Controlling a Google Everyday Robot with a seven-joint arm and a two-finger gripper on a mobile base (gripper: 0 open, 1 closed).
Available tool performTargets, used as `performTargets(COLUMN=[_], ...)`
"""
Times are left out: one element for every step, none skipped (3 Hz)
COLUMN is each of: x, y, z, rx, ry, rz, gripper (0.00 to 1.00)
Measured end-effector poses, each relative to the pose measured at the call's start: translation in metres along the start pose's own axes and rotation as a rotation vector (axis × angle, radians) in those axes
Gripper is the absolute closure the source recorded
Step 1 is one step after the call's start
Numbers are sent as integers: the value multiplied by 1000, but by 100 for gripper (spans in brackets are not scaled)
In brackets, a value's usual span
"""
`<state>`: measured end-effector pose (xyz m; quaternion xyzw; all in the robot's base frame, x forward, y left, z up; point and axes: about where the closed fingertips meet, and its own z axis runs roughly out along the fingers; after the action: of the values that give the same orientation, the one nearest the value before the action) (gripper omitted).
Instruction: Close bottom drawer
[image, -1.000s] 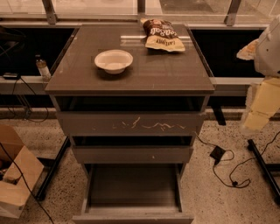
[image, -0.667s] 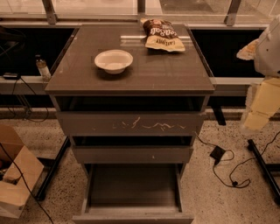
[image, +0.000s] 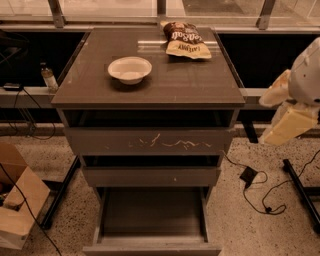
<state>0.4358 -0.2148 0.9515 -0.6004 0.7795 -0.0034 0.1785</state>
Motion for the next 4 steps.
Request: performTargets(x=[10,9,7,4], y=[13,33,36,40], z=[51,111,120,135], rx=[-78,-208,-234,-245], ry=[-142,-281,-307,-308], rz=[31,72,83,69], gripper=[65,88,100,100])
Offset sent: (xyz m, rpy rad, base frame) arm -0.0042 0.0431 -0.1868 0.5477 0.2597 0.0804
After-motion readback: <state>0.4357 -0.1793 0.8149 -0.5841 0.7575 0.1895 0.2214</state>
